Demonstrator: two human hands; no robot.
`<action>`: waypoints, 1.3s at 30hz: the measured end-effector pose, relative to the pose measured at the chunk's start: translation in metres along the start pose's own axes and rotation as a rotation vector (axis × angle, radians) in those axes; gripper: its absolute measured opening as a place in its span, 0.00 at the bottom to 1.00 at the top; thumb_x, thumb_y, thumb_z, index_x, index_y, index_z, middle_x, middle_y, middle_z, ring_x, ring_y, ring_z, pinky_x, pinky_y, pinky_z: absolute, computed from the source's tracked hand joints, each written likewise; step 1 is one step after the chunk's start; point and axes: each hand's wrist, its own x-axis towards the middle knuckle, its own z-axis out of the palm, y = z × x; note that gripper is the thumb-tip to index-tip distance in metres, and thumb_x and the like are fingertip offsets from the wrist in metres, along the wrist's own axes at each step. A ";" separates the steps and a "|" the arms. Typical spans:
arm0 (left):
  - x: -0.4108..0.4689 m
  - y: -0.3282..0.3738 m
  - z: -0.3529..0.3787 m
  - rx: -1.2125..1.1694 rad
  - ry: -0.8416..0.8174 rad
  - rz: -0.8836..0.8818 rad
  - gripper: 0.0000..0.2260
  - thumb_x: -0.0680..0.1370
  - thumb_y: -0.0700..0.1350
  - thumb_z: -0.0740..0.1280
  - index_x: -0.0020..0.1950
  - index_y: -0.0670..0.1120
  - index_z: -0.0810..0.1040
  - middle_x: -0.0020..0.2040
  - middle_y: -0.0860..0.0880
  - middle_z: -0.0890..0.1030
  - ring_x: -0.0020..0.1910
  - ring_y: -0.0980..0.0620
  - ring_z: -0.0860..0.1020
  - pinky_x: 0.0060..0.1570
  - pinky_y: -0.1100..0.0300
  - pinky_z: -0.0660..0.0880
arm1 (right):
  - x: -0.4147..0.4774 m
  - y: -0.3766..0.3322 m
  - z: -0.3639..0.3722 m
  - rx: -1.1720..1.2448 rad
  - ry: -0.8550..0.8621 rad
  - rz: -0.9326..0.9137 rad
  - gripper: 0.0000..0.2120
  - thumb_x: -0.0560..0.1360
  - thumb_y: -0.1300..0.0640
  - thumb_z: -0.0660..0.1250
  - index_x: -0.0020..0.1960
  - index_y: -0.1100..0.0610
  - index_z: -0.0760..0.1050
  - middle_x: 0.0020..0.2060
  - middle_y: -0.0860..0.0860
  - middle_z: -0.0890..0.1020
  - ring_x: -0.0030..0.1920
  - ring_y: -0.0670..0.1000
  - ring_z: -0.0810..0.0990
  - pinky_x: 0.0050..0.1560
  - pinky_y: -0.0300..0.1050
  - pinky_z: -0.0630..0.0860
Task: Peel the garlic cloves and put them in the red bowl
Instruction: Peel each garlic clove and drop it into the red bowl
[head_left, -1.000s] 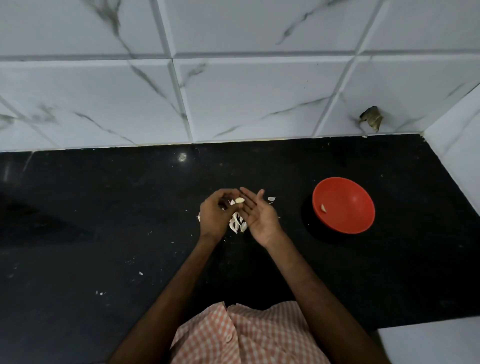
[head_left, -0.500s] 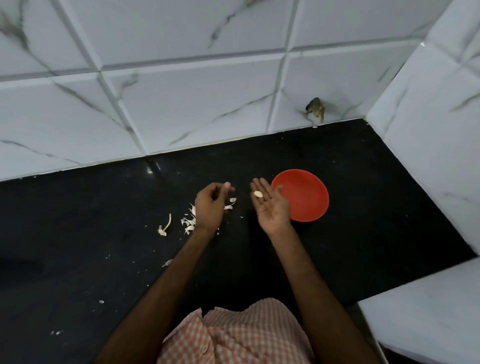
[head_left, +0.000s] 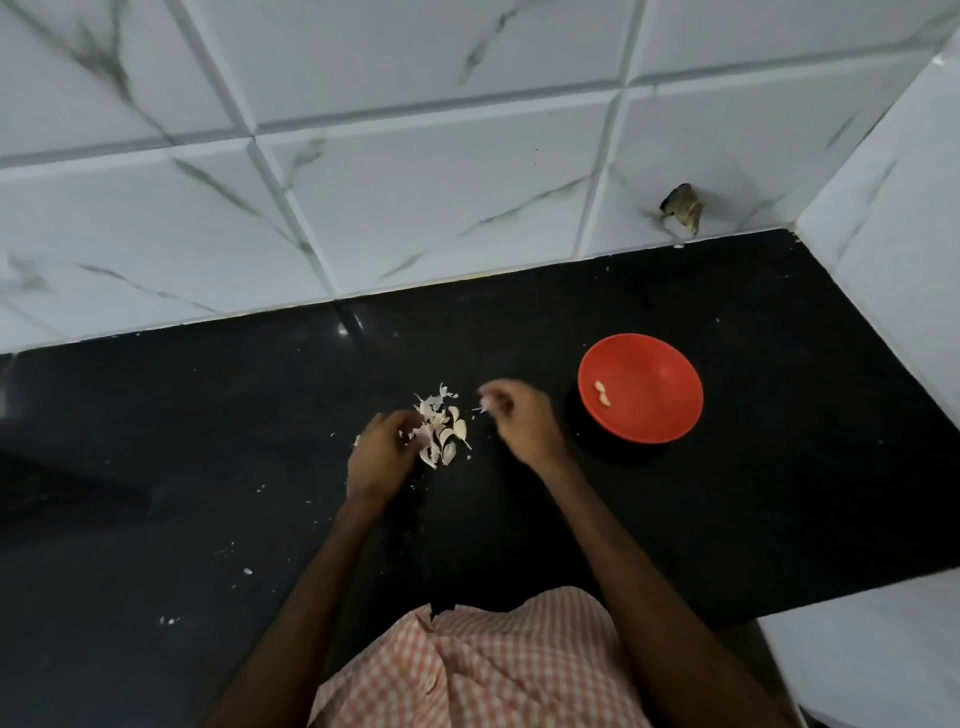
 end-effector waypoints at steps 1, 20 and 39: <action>-0.004 -0.001 0.003 0.077 -0.049 0.021 0.14 0.78 0.51 0.72 0.63 0.57 0.79 0.57 0.54 0.76 0.52 0.54 0.79 0.49 0.54 0.78 | -0.003 -0.001 0.016 -0.093 -0.131 -0.010 0.13 0.78 0.58 0.72 0.62 0.59 0.80 0.56 0.54 0.83 0.56 0.51 0.81 0.56 0.33 0.75; -0.013 0.020 0.017 -0.449 -0.053 0.014 0.05 0.76 0.46 0.75 0.51 0.52 0.84 0.45 0.56 0.84 0.46 0.57 0.82 0.49 0.58 0.77 | -0.029 -0.003 0.059 0.498 0.086 0.210 0.05 0.77 0.66 0.72 0.46 0.57 0.81 0.39 0.52 0.85 0.36 0.46 0.84 0.39 0.42 0.83; -0.021 0.044 0.002 -1.096 0.077 -0.164 0.05 0.76 0.36 0.73 0.51 0.41 0.82 0.48 0.41 0.85 0.48 0.46 0.82 0.47 0.52 0.78 | -0.033 -0.034 0.059 0.833 -0.031 0.447 0.07 0.82 0.54 0.66 0.49 0.56 0.82 0.38 0.48 0.84 0.39 0.43 0.82 0.40 0.40 0.76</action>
